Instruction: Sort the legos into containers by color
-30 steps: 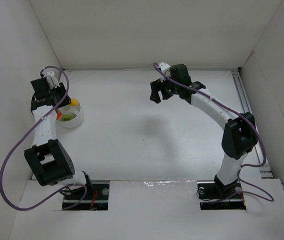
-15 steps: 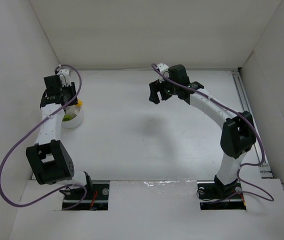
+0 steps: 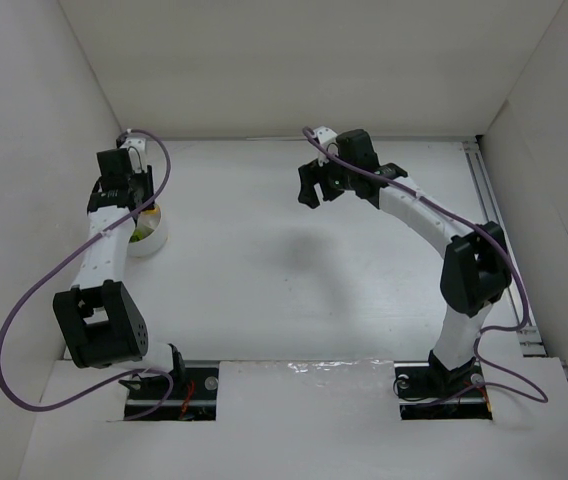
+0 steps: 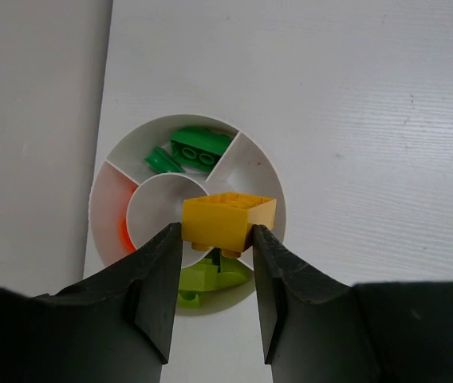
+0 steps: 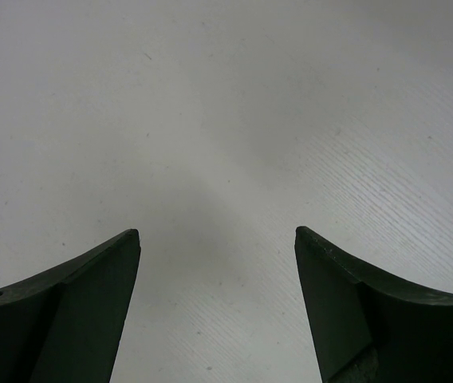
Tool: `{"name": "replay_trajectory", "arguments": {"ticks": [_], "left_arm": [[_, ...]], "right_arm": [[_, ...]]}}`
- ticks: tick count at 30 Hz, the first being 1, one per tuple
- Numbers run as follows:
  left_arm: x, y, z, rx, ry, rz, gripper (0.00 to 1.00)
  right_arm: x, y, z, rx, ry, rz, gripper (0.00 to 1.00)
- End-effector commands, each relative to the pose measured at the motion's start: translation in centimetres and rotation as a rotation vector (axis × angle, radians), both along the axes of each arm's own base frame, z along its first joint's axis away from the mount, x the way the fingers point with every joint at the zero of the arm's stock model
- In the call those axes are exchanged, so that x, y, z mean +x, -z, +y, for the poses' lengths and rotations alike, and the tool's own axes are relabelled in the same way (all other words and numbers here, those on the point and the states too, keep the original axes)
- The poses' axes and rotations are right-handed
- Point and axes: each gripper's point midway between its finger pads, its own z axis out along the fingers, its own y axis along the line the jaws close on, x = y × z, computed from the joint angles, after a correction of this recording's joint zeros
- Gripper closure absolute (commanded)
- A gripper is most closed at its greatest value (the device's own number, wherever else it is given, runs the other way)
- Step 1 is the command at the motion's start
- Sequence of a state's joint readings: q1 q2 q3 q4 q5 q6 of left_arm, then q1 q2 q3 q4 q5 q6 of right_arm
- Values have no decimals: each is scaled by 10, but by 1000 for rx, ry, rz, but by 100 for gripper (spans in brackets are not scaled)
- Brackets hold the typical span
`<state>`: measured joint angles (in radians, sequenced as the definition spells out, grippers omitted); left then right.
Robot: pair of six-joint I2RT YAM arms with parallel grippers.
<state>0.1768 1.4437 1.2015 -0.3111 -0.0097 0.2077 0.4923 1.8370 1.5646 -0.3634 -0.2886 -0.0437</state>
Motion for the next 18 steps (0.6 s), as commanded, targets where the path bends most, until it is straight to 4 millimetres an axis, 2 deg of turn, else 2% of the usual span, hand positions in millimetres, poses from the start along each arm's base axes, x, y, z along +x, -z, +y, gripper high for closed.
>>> {"name": "replay_trajectory", "arguments": {"ticks": [1,8,18], "left_arm": [[8,-30,12,63,-29,-75,84],[10,-23,12,60,-28,-57,84],[15,-18,2,76,-13,-46,84]], "right_arm": [[5,-20,11,40,-12,-38,17],[5,-20,11,40,-12,-38,17],[10,-24,10,49,-11,-43,17]]}}
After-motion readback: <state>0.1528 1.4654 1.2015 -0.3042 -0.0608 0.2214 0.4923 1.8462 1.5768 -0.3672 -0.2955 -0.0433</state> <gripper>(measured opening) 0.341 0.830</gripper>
